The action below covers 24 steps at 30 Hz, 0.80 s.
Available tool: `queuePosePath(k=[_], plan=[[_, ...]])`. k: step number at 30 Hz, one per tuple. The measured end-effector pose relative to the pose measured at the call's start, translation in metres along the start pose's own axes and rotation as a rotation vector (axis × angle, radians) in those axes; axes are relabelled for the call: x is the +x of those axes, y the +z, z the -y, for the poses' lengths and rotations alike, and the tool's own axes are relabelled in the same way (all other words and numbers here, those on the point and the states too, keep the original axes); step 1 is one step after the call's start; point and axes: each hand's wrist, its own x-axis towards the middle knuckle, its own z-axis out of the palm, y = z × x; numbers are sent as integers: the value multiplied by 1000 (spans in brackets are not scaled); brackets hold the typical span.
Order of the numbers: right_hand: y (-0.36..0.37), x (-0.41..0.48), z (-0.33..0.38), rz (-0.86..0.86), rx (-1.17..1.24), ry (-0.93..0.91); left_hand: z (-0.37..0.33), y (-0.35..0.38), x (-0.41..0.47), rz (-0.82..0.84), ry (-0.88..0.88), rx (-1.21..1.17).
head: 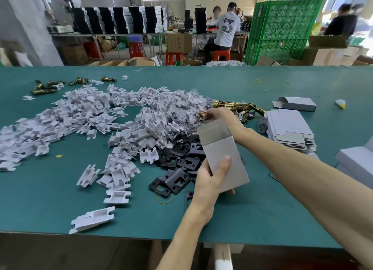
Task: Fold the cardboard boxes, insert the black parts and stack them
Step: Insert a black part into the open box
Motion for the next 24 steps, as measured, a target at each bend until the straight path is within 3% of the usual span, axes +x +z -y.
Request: queuePosePath(k=[1,7,13,20,24], plan=[[-7,0,3,-7,-40,-25,0,0,0,1,3,9],[-52,-35,32,-250,328,134,1,3,-3,26,57,45],[-111,-95,69,-298,643,-7,0,2,-5,85,77,113],[-110,-146,72,-124,166,-252,1,4,-7,110,48,129],[-100,-156,60,-142,-12,-323,0,5,-8,114,49,136]])
